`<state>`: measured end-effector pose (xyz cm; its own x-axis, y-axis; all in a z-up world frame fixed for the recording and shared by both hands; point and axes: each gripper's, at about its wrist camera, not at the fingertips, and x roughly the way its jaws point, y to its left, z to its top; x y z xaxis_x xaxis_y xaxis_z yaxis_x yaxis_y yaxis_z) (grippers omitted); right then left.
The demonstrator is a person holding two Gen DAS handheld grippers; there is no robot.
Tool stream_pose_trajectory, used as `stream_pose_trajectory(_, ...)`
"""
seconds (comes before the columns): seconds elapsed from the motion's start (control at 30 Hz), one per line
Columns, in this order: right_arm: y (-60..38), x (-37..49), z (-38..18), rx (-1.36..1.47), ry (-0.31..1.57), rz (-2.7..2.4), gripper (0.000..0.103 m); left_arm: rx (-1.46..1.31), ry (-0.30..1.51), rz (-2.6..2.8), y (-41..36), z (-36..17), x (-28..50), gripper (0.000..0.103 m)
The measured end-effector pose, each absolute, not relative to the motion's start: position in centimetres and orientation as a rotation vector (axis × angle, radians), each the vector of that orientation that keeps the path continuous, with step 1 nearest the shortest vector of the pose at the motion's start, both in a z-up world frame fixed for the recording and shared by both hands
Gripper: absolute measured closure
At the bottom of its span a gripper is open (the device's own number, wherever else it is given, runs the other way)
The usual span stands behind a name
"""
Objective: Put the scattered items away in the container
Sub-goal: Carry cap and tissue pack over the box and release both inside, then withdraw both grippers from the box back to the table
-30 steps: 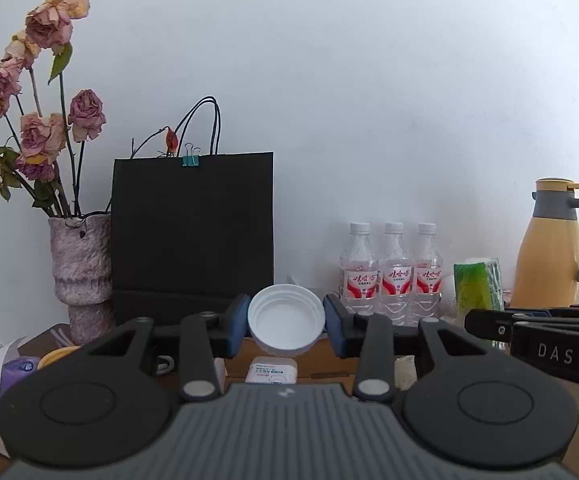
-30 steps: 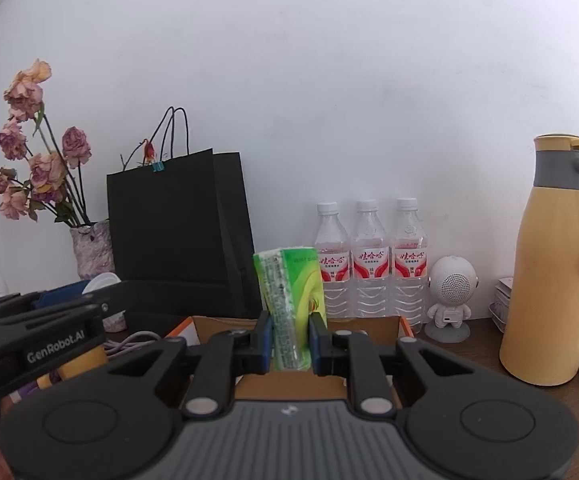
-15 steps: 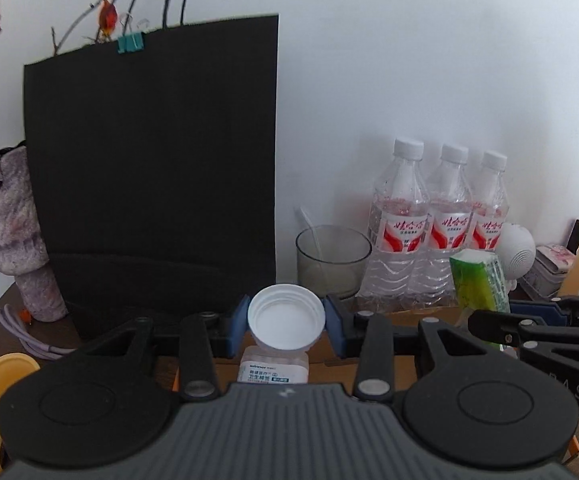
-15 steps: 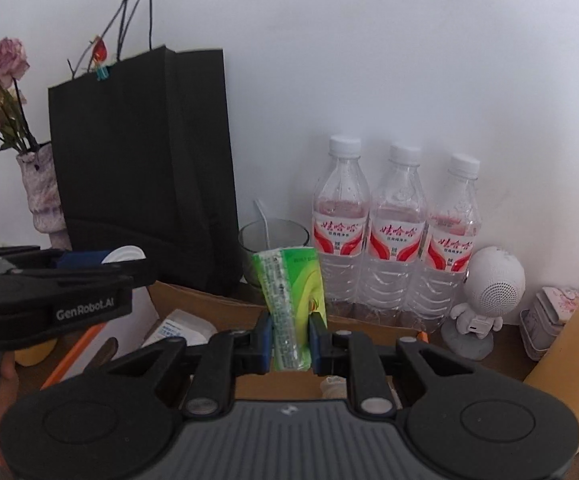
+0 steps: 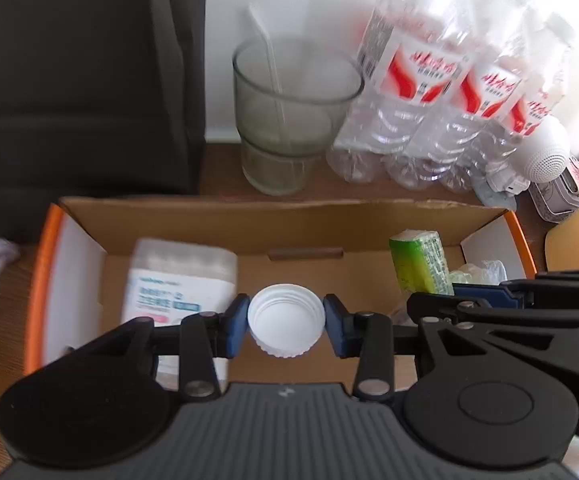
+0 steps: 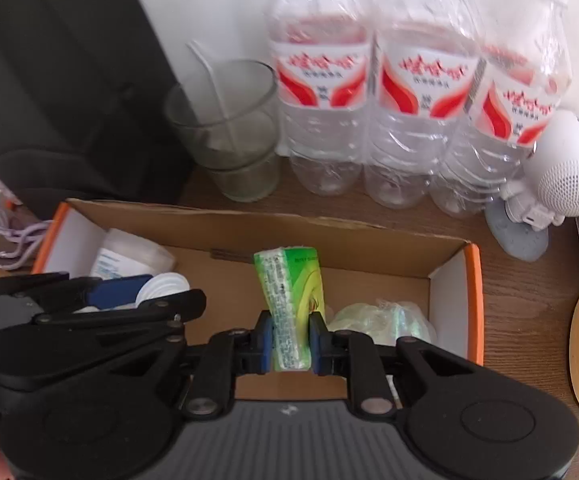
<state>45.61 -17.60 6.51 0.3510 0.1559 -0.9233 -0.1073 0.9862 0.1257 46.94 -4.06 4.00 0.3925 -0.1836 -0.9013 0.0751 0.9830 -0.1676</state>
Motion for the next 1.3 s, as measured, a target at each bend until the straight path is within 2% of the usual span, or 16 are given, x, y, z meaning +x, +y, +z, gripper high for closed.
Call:
stream_pose_trajectory(0.13, -17.4, 45.9, 5.2, 0.029, 1.219, 0.152, 0.084, -0.014, 1.179, -0.118, -5.1, 2.6, 47.5, 0.061)
stream_pose_trajectory(0.2, -16.8, 45.8, 5.1, 0.022, 1.220, 0.156, 0.078, 0.004, 1.152, -0.079, -4.7, 2.6, 47.4, 0.059)
stream_pose_trajectory(0.27, -16.2, 45.7, 5.3, 0.021, 1.220, 0.163, 0.077, -0.011, 1.149, -0.062, -3.7, 2.9, 47.2, 0.056)
stream_pose_trajectory(0.33, -16.4, 45.8, 5.6, 0.058, 1.224, 0.179, 0.070, -0.028, 1.149, -0.068, -2.7, 3.6, 46.9, 0.055)
stream_pose_trajectory(0.4, -16.8, 45.7, 6.5, 0.102, 1.216, 0.180, 0.054, -0.063, 1.142, -0.078, -1.6, 4.5, 46.7, 0.055)
stream_pose_trajectory(0.47, -17.0, 45.5, 7.8, 0.129, 1.201, 0.176, 0.046, -0.089, 1.136, -0.082, -0.8, 5.7, 46.4, 0.050)
stream_pose_trajectory(0.53, -17.2, 45.0, 9.1, 0.144, 1.191, 0.180, 0.046, -0.059, 1.115, -0.067, -0.7, 7.2, 45.9, 0.035)
stream_pose_trajectory(0.6, -17.4, 44.3, 10.6, 0.144, 1.169, 0.169, 0.045, -0.043, 1.108, -0.072, -0.7, 8.6, 45.2, 0.031)
stream_pose_trajectory(0.73, -17.9, 42.0, 13.8, 0.120, 1.131, 0.141, 0.038, -0.027, 1.135, -0.067, -0.6, 10.6, 43.5, 0.019)
stream_pose_trajectory(1.1, -19.9, 36.2, 17.8, 0.101, 1.084, 0.118, 0.034, -0.017, 1.096, -0.029, 0.3, 14.7, 38.0, 0.013)
stream_pose_trajectory(1.23, -19.6, 34.3, 18.4, 0.105, 1.071, 0.132, 0.033, -0.005, 1.075, -0.015, 0.3, 15.6, 36.3, 0.004)
stream_pose_trajectory(1.3, -19.3, 33.2, 18.5, 0.104, 1.067, 0.134, 0.029, -0.004, 1.052, -0.001, 0.3, 16.0, 35.2, 0.000)
